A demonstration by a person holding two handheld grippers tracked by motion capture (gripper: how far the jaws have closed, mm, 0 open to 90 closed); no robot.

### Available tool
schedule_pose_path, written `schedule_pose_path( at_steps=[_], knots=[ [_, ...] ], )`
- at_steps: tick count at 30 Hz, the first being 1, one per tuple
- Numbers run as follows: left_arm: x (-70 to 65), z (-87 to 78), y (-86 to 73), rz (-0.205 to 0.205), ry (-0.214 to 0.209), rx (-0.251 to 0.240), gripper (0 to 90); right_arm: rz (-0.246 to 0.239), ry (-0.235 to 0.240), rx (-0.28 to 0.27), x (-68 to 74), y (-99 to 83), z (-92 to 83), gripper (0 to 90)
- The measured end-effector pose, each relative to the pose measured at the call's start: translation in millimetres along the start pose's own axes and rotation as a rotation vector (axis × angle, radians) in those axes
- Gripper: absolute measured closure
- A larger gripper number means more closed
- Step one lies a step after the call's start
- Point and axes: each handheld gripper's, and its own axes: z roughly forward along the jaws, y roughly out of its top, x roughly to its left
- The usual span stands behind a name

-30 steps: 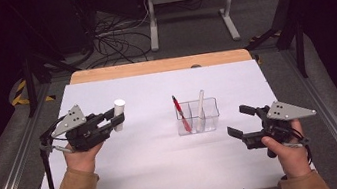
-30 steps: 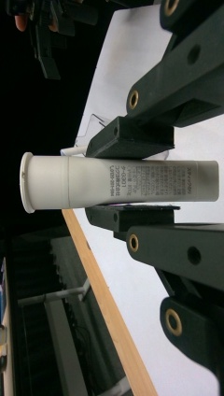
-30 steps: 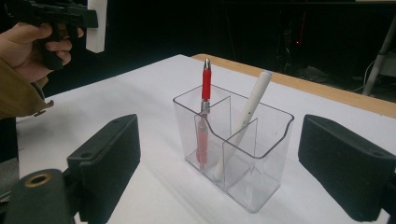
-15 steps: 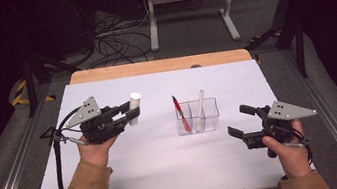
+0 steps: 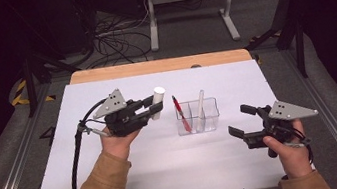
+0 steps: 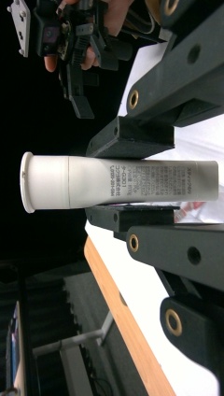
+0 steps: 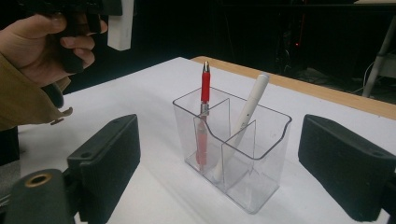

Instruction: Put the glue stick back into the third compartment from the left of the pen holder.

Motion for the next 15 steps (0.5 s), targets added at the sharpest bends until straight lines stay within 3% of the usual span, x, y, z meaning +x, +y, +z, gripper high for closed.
schedule_pose_path(
  at_steps=[4,15],
  knots=[
    [-1.4,10.9,0.0,-0.012,-0.015,-0.008,68.9,0.000,-0.001,0.001,-0.1,-0.1,0.0,13.5],
    [-10.7,42.0,1.8,0.006,-0.055,-0.011,69.0,-0.002,-0.001,-0.001,-0.3,-0.1,-0.5,13.5]
  ],
)
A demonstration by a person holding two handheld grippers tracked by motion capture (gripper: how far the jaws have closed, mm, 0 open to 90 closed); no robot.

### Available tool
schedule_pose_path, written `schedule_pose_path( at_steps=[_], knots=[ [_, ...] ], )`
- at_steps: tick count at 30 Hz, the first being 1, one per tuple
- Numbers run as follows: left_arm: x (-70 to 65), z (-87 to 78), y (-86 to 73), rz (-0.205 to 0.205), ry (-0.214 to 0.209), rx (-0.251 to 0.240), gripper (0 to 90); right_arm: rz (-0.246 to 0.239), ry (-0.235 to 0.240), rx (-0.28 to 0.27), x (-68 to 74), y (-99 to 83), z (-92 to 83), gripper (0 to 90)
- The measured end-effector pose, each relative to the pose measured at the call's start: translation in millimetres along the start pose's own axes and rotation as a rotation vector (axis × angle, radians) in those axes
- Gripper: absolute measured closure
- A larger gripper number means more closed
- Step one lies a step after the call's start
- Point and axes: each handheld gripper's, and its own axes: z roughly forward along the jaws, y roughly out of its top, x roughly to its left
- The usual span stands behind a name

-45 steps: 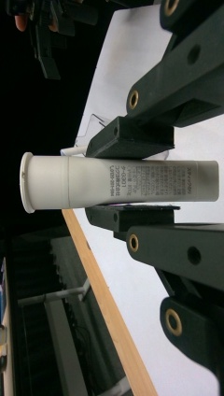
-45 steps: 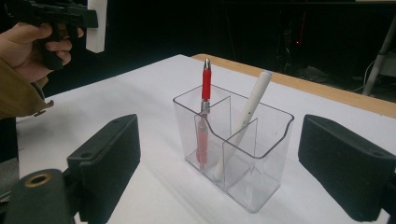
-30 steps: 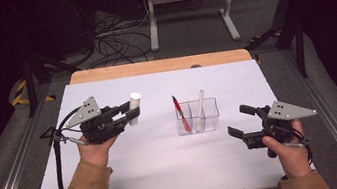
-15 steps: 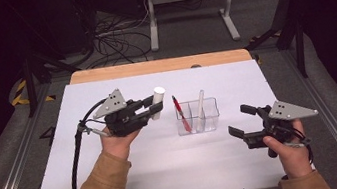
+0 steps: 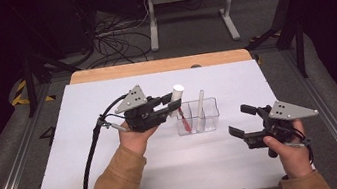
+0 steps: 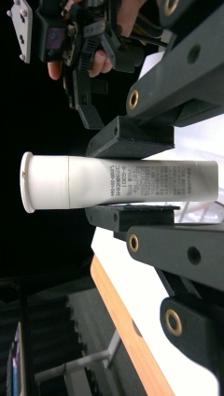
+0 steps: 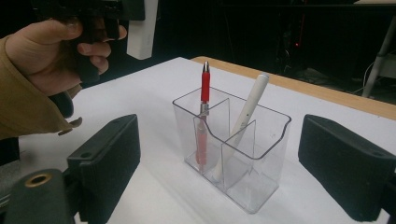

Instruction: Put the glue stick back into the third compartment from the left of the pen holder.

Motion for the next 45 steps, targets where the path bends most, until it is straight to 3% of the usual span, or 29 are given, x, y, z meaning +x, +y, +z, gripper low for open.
schedule_pose_path(
  at_steps=[19,42,45],
  knots=[
    [-4.1,40.7,-3.1,-0.004,-0.028,-0.004,68.9,0.002,-0.001,0.001,-0.3,-0.1,-0.9,13.5],
    [-4.3,89.0,-23.7,-0.034,-0.014,0.008,68.8,0.001,-0.002,-0.009,-1.8,0.5,-3.8,13.5],
    [-4.8,94.5,-25.8,-0.024,-0.006,0.019,68.8,0.004,-0.003,-0.011,-1.9,0.8,-4.7,13.5]
  ],
)
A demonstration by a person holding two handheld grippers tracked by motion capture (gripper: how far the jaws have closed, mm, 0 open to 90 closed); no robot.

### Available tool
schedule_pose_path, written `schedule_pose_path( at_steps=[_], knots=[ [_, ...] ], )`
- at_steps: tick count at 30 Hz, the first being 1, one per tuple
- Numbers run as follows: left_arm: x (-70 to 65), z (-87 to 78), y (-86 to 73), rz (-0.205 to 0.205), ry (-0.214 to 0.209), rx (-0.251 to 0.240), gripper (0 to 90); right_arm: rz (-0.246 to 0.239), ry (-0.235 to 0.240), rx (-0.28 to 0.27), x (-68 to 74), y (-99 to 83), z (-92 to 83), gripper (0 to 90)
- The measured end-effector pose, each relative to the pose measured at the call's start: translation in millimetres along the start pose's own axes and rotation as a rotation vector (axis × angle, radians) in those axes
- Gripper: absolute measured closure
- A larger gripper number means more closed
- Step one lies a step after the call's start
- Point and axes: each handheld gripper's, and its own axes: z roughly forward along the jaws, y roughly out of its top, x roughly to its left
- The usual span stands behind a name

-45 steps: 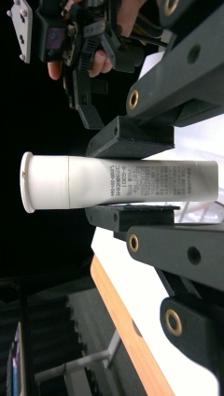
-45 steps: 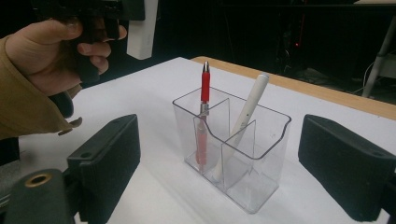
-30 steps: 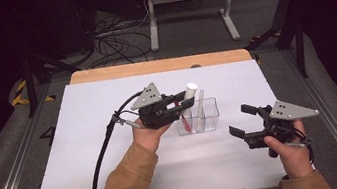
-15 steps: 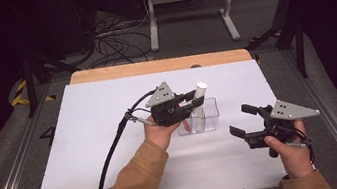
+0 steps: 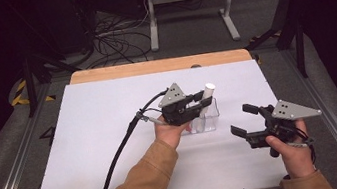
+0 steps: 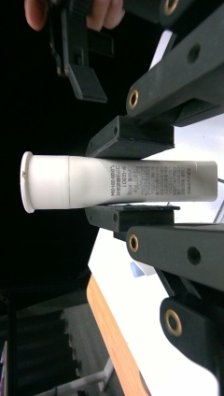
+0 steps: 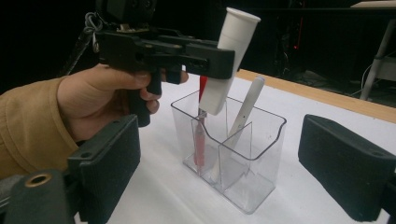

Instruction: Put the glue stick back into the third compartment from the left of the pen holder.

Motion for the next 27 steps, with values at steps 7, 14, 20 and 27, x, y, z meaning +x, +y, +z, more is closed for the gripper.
schedule_pose_path(
  at_steps=[7,14,20,27],
  knots=[
    [-2.6,13.8,-4.3,0.001,0.009,0.015,68.8,-0.001,0.001,-0.003,-0.6,0.1,-0.7,13.5],
    [-4.7,19.5,-4.8,0.001,0.045,0.034,68.7,0.000,-0.001,-0.007,-1.3,0.3,-2.2,13.5],
    [-7.5,22.1,-5.6,-0.021,0.060,0.045,68.8,-0.001,0.002,-0.005,-0.8,0.3,-1.4,13.5],
    [-11.7,27.0,-9.3,-0.023,0.110,0.063,68.7,-0.001,0.003,-0.004,-0.5,0.3,-1.4,13.5]
  ],
)
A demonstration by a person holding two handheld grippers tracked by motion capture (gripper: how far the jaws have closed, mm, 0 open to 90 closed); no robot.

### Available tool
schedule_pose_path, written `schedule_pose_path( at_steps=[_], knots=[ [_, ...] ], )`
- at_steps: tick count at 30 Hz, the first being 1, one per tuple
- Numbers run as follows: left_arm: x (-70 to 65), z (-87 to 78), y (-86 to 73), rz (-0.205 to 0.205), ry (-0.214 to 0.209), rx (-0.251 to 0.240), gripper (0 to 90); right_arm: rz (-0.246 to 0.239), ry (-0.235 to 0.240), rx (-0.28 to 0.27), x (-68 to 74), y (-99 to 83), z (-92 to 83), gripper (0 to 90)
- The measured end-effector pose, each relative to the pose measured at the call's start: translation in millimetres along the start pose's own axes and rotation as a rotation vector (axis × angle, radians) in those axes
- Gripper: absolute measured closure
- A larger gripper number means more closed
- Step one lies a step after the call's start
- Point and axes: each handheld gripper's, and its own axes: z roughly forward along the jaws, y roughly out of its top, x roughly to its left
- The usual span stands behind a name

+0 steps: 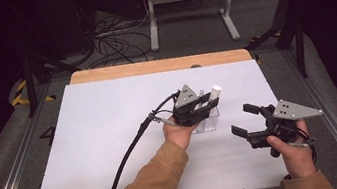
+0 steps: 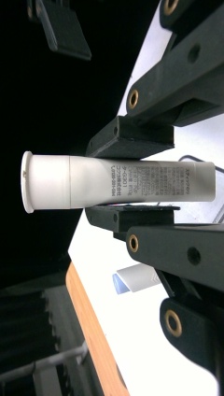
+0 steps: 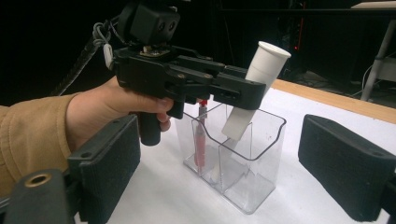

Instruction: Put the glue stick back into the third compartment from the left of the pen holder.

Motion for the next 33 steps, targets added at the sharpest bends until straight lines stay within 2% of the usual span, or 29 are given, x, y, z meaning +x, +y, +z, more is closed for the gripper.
schedule_pose_path(
  at_steps=[2,11,22,33],
  knots=[
    [-1.7,1.6,-1.2,-0.012,0.007,-0.002,68.7,-0.001,0.001,-0.001,0.1,0.1,-0.1,13.5],
    [-5.2,7.7,-6.7,0.009,0.041,0.006,68.5,0.000,0.007,-0.003,0.9,0.4,-0.6,13.5],
    [-5.4,6.8,-8.8,0.043,0.076,0.058,68.4,-0.005,0.014,-0.001,1.4,0.2,0.5,13.5],
    [-5.2,5.5,-8.8,0.068,0.088,0.096,68.1,-0.006,0.013,-0.001,1.5,0.4,0.7,13.5]
  ],
)
